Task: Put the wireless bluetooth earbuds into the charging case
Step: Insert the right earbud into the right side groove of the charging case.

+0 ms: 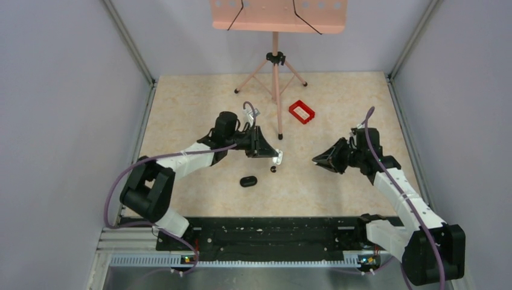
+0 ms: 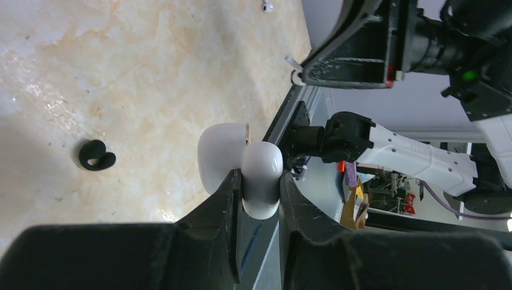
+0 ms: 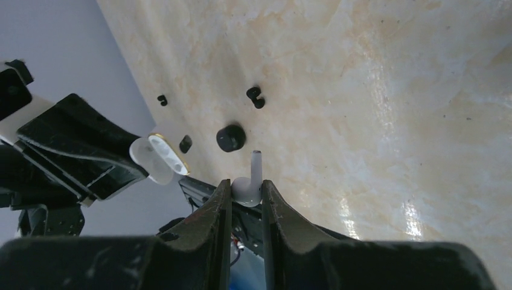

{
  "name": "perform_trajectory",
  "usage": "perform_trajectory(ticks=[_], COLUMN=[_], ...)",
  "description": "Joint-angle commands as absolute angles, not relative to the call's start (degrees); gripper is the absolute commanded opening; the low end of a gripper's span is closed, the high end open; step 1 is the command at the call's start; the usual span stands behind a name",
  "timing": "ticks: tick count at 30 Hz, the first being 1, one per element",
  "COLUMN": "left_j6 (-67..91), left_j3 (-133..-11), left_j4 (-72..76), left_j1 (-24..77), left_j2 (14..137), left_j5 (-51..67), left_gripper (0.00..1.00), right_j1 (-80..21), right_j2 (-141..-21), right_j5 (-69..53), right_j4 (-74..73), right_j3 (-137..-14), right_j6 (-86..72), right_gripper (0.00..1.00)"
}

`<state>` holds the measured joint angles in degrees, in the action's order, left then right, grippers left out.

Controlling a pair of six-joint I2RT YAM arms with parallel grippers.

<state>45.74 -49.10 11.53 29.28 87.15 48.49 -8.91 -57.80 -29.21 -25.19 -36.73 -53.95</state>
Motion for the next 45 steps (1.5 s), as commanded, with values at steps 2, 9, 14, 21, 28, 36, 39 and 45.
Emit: perform_trajectory(ticks=[2,9,14,21,28,36,39,45], left_j6=[47.1,47.7,45.5,45.5,53.8,52.5,52.3,49.7], left_j3=[-54.6,-53.6,-51.1,-52.7,-55.1,-55.3,-55.8,-57.3], left_j4=[16.1,21.0,23.0,27.5,37.3,35.8,35.1,29.1], left_j1=[31.0,33.2,33.9,34.2,34.1,34.1,34.1,34.1], left_j2=[93.3,95.6,94.1,96.3,102.6,102.2,102.5,102.4], left_j5=[46.1,43.9,40.1,45.7,55.7,54.9,55.6,58.0], left_gripper=[0.00,0.00,0.00,0.00,0.00,0.00,0.00,0.00], right_j1=[-9.5,-9.5,-9.6,-9.5,-10.1,-12.1,-13.1,-14.4], right_j2=[-56.5,-56.9,-56.6,-55.7,-59.2,-62.6,-65.3,-68.9], right_j5=[-29.0,-30.2,-31.3,-34.0,-38.9,-43.9,-47.8,-49.7], right_j4=[-23.8,-21.5,-20.4,-16.2,-15.6,-16.3,-14.1,-18.6], right_j3=[-35.7,-35.2,-34.0,-33.7,-37.8,-42.0,-42.3,-45.6], right_j6=[-59.0,-63.1,-65.8,-69.9,-66.0,-61.5,-60.9,-55.1], right_gripper=[0.00,0.00,0.00,0.00,0.00,0.00,0.00,0.00])
